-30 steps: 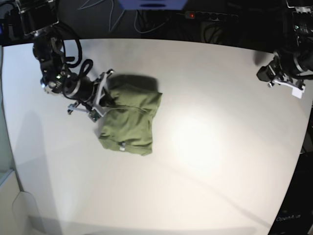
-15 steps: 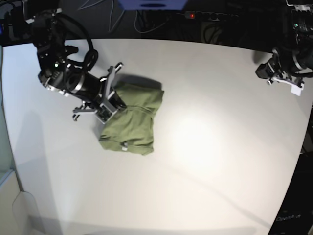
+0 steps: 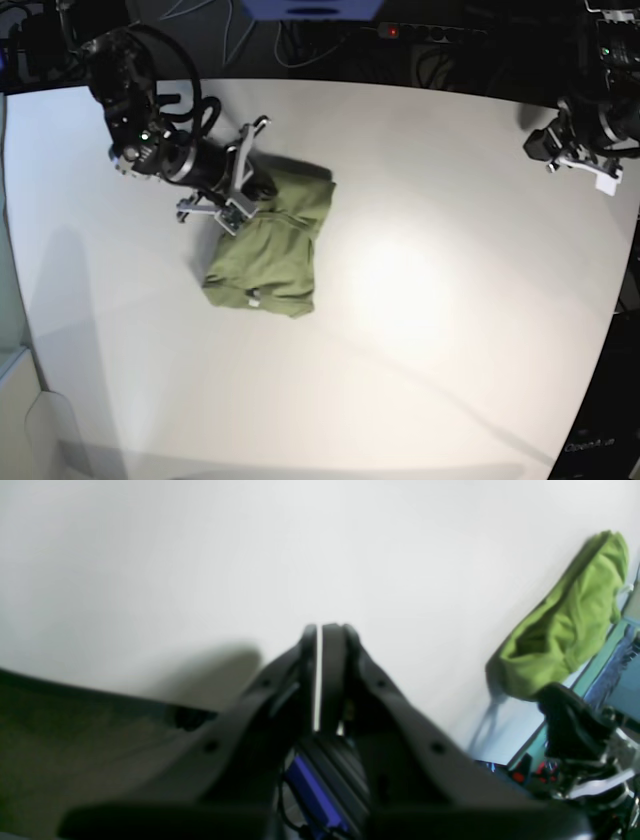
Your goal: Fold the T-shirt properly
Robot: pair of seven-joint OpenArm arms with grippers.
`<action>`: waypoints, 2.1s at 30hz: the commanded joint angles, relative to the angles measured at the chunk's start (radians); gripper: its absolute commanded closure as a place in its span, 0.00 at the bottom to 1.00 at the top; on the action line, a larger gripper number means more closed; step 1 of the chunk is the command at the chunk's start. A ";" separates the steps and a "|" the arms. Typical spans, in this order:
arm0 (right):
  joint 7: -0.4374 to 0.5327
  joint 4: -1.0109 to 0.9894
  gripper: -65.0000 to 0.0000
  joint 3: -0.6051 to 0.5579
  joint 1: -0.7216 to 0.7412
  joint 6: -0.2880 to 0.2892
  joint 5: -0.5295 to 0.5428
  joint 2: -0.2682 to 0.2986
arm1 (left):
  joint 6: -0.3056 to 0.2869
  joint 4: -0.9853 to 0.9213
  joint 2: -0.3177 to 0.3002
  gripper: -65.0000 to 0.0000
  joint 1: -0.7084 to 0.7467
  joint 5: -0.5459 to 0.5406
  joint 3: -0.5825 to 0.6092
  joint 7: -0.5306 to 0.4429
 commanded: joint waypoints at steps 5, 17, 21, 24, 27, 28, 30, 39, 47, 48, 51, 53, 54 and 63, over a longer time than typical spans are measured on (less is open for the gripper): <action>0.063 -0.061 1.00 0.004 0.013 0.003 -0.009 0.034 | -0.004 0.015 -0.019 0.98 0.007 -0.017 -0.009 0.001; 0.066 -0.061 1.00 -0.090 0.039 0.003 -0.012 0.099 | -0.004 0.035 -0.017 0.98 0.049 -0.017 -0.009 -0.006; 0.066 -0.058 1.00 -0.108 0.044 0.003 -0.012 0.116 | -0.004 0.089 -0.017 0.98 0.081 -0.017 -0.009 -0.006; 0.066 -0.057 1.00 -0.108 0.039 0.003 -0.012 0.117 | -0.004 0.110 -0.017 0.98 0.103 -0.017 -0.009 -0.006; 0.066 -0.058 1.00 -0.110 0.039 0.003 -0.012 0.122 | -0.004 0.107 -0.019 0.98 0.103 -0.015 -0.009 -0.006; 0.067 -0.058 1.00 -0.110 0.039 0.003 -0.012 0.131 | -0.004 0.105 -0.019 0.98 0.109 -0.015 -0.009 -0.006; 0.067 -0.057 1.00 -0.110 0.038 0.003 -0.012 0.137 | -0.004 0.107 -0.019 0.98 0.127 -0.015 -0.010 -0.008; 0.071 -0.051 1.00 -0.110 0.019 0.003 -0.012 0.163 | -0.004 0.108 -0.022 0.98 0.155 -0.015 -0.010 -0.008; 0.063 0.077 1.00 -0.105 -0.007 0.003 -0.012 0.199 | -0.004 0.107 -0.025 0.98 0.164 -0.015 -0.010 -0.008; 0.061 0.117 1.00 -0.104 -0.016 0.003 -0.012 0.209 | -0.004 0.105 -0.024 0.98 0.167 -0.008 -0.010 -0.008; 0.060 0.210 1.00 -0.102 -0.036 -0.001 -0.012 0.239 | -0.004 0.125 -0.014 0.98 0.175 0.058 -0.007 -0.008; 0.060 0.253 1.00 -0.096 -0.059 -0.001 -0.012 0.254 | -0.005 0.138 0.006 0.98 0.176 0.090 -0.009 -0.005; 0.060 0.267 1.00 -0.082 -0.076 -0.001 -0.012 0.260 | -0.005 0.144 0.013 0.98 0.184 0.109 -0.009 -0.002; 0.138 0.278 1.00 0.130 -0.364 -0.001 -0.012 0.262 | -0.107 0.248 0.045 0.98 0.330 0.305 0.000 -0.008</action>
